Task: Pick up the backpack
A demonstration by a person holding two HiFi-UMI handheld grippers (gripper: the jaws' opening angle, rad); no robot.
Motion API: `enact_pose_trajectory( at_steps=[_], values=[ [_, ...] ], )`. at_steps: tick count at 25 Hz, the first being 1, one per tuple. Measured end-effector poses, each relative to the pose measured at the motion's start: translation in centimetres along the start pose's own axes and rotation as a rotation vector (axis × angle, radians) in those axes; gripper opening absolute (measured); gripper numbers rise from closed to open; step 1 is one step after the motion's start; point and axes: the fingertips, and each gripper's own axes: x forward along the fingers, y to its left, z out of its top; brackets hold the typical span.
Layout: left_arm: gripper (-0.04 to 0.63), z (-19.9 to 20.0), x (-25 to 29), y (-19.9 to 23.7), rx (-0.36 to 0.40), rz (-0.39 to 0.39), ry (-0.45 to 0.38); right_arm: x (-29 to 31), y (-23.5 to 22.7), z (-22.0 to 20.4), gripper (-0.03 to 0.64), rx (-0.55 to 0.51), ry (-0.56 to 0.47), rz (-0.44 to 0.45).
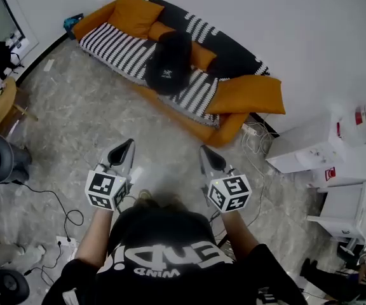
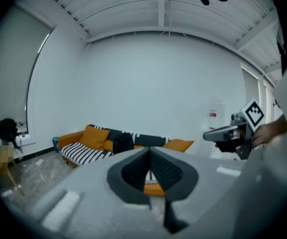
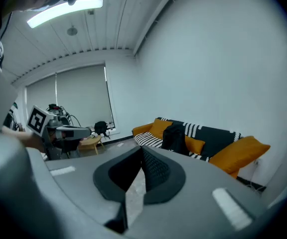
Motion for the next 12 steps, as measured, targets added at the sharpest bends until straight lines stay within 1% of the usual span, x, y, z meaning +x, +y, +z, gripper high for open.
enact_pose_trajectory(
  at_steps=[2,4,8,12],
  values=[
    [0.002,0.4,-0.2,1.4,0.027,-0.011,0.000,0.9,0.7,0.5,0.000,-0.034,0.017,-0.003],
    [0.002,0.0,-0.4,2.4,0.031,-0.017,0.002,1.6,1.5,0.4,0.000,-0.027,0.017,-0.013],
    [0.002,-1.6,-1.5,4.1,-0.008,-0.033,0.003,2.9,4.2,-0.9,0.000,-0.005,0.020,-0.013],
    [0.002,-2.3,-1.9,5.6,-0.041,-0.050,0.012,3.7,5.5,-1.4,0.000,0.032,0.018,-0.026]
  ],
)
